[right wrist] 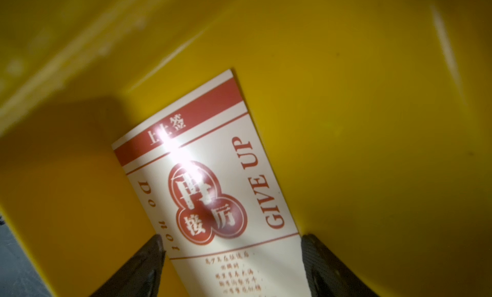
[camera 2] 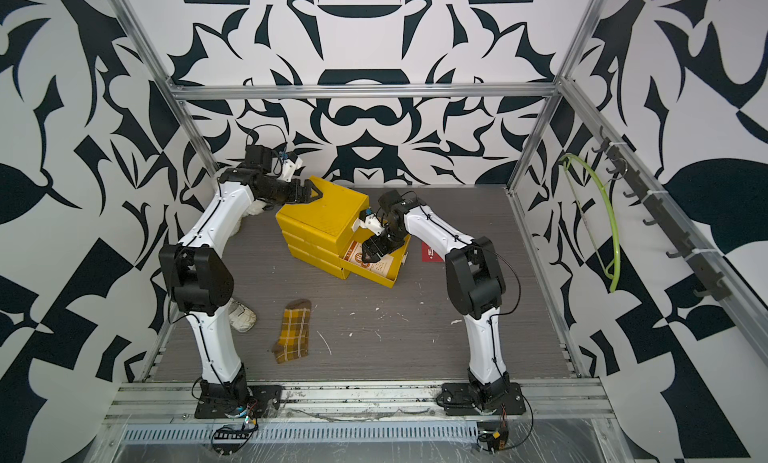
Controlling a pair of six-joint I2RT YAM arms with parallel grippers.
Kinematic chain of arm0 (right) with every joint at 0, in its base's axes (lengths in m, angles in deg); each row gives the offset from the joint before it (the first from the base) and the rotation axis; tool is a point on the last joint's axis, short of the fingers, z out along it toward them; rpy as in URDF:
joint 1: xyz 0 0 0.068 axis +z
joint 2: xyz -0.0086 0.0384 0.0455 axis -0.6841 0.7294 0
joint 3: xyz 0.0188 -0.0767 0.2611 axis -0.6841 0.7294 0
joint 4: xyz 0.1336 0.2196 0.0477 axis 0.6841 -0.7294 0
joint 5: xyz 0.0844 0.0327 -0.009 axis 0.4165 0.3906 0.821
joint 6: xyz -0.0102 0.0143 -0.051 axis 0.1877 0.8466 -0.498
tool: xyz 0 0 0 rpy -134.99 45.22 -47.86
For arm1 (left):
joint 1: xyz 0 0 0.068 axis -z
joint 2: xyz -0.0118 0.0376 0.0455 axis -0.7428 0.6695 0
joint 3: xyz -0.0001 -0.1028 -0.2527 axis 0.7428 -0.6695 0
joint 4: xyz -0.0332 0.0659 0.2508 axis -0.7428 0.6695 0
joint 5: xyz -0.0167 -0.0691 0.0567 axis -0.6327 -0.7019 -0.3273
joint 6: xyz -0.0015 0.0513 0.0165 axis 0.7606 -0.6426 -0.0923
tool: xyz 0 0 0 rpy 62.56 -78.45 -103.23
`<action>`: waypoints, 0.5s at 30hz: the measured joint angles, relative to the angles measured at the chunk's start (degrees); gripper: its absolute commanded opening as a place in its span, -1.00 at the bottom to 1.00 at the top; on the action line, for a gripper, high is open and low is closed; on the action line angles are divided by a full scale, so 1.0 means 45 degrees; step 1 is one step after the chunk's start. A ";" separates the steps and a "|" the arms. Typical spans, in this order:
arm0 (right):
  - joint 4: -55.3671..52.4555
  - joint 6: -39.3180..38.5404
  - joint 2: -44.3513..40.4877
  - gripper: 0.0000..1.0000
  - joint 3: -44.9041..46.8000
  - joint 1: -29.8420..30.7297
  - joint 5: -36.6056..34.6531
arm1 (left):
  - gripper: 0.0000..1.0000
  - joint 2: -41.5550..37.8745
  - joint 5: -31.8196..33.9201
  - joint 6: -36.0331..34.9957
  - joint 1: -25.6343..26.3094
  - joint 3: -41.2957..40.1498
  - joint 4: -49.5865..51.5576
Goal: Take the postcards out of the drawer
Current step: Pick up the postcard from the drawer.
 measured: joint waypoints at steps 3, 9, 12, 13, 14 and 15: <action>-0.0068 0.0010 0.0000 0.67 0.0000 -0.0005 0.0427 | 0.86 0.0010 0.0015 -0.0005 0.0000 0.0000 -0.0058; -0.0403 0.0121 0.0000 0.67 0.0015 0.0010 0.1379 | 0.86 0.0019 0.0010 -0.0005 0.0000 0.0000 -0.0092; -0.0321 0.0272 -0.0005 0.66 0.0214 0.0107 0.1588 | 0.86 0.0034 0.0010 -0.0010 0.0000 0.0015 -0.0087; -0.0194 0.0369 -0.0034 0.65 0.0359 0.0155 0.1608 | 0.86 0.0049 0.0010 -0.0010 0.0000 0.0049 -0.0083; -0.0068 0.0466 -0.0083 0.65 0.0495 0.0214 0.1613 | 0.87 0.0083 0.0010 -0.0005 0.0000 0.0097 -0.0083; 0.0107 0.0578 -0.0170 0.64 0.0670 0.0282 0.1588 | 0.86 0.0117 0.0010 0.0000 0.0000 0.0136 -0.0092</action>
